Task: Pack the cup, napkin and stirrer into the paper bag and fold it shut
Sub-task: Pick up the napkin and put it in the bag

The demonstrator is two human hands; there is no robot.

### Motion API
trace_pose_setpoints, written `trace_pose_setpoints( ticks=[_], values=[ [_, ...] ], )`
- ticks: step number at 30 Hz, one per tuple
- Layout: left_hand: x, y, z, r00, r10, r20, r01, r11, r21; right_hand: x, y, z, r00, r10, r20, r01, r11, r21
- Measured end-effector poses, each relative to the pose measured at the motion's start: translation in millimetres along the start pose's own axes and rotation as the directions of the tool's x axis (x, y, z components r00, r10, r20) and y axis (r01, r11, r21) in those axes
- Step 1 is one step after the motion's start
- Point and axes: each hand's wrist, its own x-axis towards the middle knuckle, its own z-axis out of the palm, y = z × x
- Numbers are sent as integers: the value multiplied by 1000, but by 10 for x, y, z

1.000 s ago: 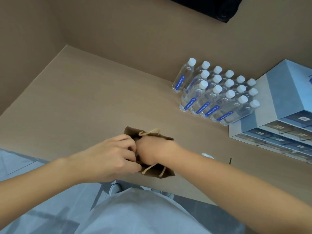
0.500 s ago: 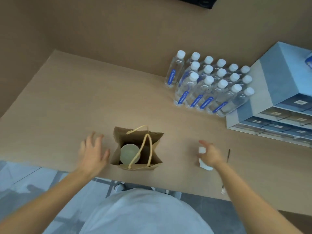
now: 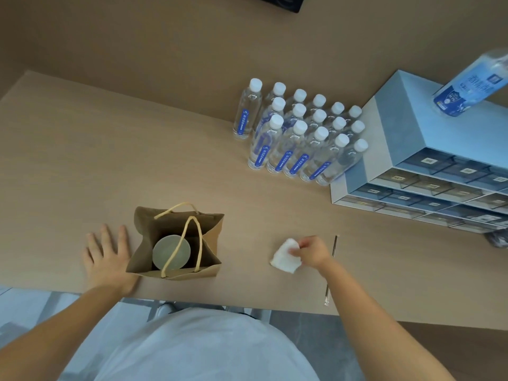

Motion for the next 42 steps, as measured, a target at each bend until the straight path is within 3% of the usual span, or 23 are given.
trace_pose_setpoints(
  ticks=[3,6,11,15,20,24,33,35,38,42],
  values=[
    [13,0,22,1000,-8,5,8,999,34,-331,-249,-202,993,-72,89,55,981,184],
    [34,-5,57,1000,-17,-21,17,1000,26,-772,-616,-418,948,-251,194,164,912,377],
    [41,15,70,999,-54,-2,54,998,15,-1435,-1320,-577,776,-576,258,263,666,697],
    [27,16,64,999,-42,-15,41,999,-19,-1691,-1672,-512,649,-707,280,367,614,699],
    [38,-12,82,999,-31,-9,31,999,-23,-1750,-1850,-300,601,-740,304,586,666,462],
    [25,-15,49,1000,-10,-14,10,1000,-5,-1780,-1914,-94,569,-732,374,676,676,294],
    [19,-1,83,998,-26,-57,25,1000,-14,-1878,-2154,368,444,-811,380,896,400,-193],
    [18,2,91,997,-29,-76,28,999,-21,-1919,-2238,439,486,-758,435,867,354,-352],
    [18,-1,104,996,-23,-82,22,1000,-19,-1942,-2346,573,619,-576,533,770,316,-554],
    [27,-19,107,995,-18,-95,15,999,-33,-1787,-2439,771,721,-351,598,691,298,-658]
  ],
)
